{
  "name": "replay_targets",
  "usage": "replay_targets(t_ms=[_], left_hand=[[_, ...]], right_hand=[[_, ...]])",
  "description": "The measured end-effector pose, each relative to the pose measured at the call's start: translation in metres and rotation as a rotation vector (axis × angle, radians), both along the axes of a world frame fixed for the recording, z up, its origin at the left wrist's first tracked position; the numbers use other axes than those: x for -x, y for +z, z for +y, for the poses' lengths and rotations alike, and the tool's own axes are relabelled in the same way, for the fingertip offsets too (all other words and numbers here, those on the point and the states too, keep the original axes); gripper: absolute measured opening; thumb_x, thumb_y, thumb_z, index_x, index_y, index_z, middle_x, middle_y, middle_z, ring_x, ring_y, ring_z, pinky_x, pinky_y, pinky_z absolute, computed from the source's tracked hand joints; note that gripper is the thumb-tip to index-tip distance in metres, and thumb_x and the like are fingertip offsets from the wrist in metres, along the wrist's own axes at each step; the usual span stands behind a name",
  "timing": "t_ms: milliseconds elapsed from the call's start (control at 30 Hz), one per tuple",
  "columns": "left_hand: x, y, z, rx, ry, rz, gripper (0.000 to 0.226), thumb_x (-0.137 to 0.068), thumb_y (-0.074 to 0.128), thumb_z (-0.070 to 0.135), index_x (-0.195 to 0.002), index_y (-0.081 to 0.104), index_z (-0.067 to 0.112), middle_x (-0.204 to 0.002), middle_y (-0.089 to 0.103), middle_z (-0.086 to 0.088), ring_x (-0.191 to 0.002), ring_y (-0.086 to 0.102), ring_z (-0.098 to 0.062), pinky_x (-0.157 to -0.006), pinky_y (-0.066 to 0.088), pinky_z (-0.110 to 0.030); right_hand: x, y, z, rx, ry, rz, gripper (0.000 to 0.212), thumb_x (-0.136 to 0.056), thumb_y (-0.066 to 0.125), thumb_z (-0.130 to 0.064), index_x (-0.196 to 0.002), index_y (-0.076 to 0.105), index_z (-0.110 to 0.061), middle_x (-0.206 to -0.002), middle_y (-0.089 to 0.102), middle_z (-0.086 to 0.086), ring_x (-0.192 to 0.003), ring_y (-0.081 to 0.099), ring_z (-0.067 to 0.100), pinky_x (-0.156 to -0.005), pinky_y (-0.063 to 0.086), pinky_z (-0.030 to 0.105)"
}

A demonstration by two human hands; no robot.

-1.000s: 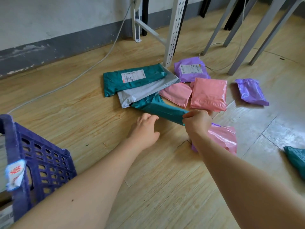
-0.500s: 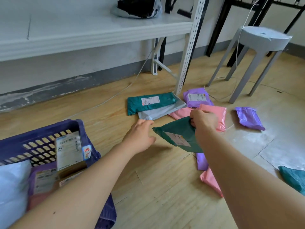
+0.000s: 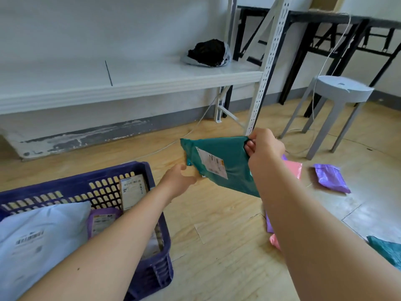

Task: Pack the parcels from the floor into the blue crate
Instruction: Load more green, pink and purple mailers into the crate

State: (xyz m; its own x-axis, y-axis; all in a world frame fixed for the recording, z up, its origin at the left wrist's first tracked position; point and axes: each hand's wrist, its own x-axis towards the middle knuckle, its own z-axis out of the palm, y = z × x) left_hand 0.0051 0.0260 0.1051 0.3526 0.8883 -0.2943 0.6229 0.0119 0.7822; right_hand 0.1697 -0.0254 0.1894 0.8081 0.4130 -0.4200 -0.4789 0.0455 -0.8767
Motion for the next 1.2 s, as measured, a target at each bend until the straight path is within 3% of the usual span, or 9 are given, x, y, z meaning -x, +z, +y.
replay_targets(t_ms=[67,167,267,467,700,800,967,1133,1200], left_hand=[[0.017,0.013,-0.001,-0.041,0.047,-0.017,0.062,-0.090,0.059,0.026,-0.144,0.030,0.018,-0.149,0.033,-0.005,-0.129,0.040,-0.025,-0.087,0.037,-0.030],[0.043,0.033,-0.005,-0.250,0.077,0.013,0.062,-0.089,0.061,0.022,-0.143,0.030,0.017,-0.146,0.036,-0.007,-0.128,0.042,-0.026,-0.095,0.040,-0.035],[0.069,0.042,-0.007,-0.340,0.169,-0.019,0.063,-0.085,0.065,0.022,-0.139,0.032,0.016,-0.137,0.041,-0.011,-0.120,0.045,-0.026,-0.092,0.042,-0.036],[0.122,0.034,0.010,-0.686,0.154,0.288,0.100,-0.076,0.073,0.031,-0.149,0.006,0.020,-0.153,0.017,-0.010,-0.143,0.015,-0.028,-0.114,0.025,-0.046],[0.174,0.029,0.026,-0.710,0.196,0.343,0.090,-0.077,0.071,0.034,-0.148,0.017,0.021,-0.151,0.026,0.000,-0.141,0.020,-0.022,-0.116,0.019,-0.045],[0.188,0.027,0.028,-0.709,0.193,0.328,0.085,-0.074,0.074,0.030,-0.145,0.026,0.021,-0.143,0.038,0.000,-0.134,0.031,-0.022,-0.113,0.024,-0.043],[0.201,0.017,0.031,-0.580,0.185,0.216,0.066,-0.066,0.079,0.029,-0.125,0.048,0.024,-0.116,0.047,0.002,-0.110,0.045,-0.015,-0.091,0.039,-0.030],[0.206,0.010,0.039,-0.520,0.154,0.115,0.058,-0.062,0.082,0.028,-0.112,0.054,0.023,-0.107,0.058,0.006,-0.097,0.055,-0.014,-0.078,0.044,-0.031],[0.209,0.009,0.039,-0.484,0.167,0.098,0.053,-0.064,0.082,0.027,-0.109,0.055,0.021,-0.101,0.060,0.007,-0.091,0.056,-0.015,-0.072,0.041,-0.028]], right_hand=[[0.016,0.014,-0.001,-0.026,0.043,0.041,0.012,-0.075,0.052,0.003,-0.069,0.051,-0.007,-0.052,0.044,0.002,-0.043,0.042,0.011,-0.056,0.047,0.022],[0.042,0.028,-0.003,-0.090,0.114,0.071,0.009,-0.076,0.051,0.005,-0.076,0.053,-0.004,-0.054,0.044,0.003,-0.044,0.042,0.011,-0.048,0.044,0.018],[0.069,0.033,-0.003,-0.150,0.190,0.086,0.012,-0.076,0.052,0.005,-0.069,0.051,-0.005,-0.052,0.042,0.002,-0.043,0.041,0.011,-0.045,0.043,0.017],[0.115,0.033,0.016,-0.186,0.405,0.036,0.017,-0.078,0.052,0.002,-0.065,0.050,-0.009,-0.055,0.043,0.001,-0.044,0.043,0.010,-0.040,0.044,0.012],[0.163,0.035,0.045,-0.180,0.623,-0.008,0.014,-0.076,0.053,0.001,-0.067,0.054,-0.010,-0.053,0.046,0.000,-0.040,0.046,0.008,-0.043,0.044,0.016],[0.176,0.030,0.052,-0.172,0.685,-0.028,0.012,-0.076,0.053,0.000,-0.069,0.054,-0.010,-0.054,0.046,0.000,-0.039,0.045,0.008,-0.042,0.044,0.015],[0.191,0.023,0.060,-0.168,0.760,-0.108,0.012,-0.077,0.055,0.003,-0.085,0.059,-0.005,-0.052,0.050,0.002,-0.041,0.047,0.009,-0.042,0.045,0.015],[0.208,0.013,0.064,-0.223,0.905,-0.202,0.014,-0.080,0.057,0.003,-0.072,0.060,-0.008,-0.044,0.051,-0.002,-0.043,0.047,0.010,-0.044,0.046,0.016],[0.210,0.009,0.066,-0.269,0.942,-0.269,0.019,-0.081,0.058,0.002,-0.070,0.063,-0.011,-0.051,0.055,-0.001,-0.049,0.051,0.009,-0.051,0.049,0.016]])
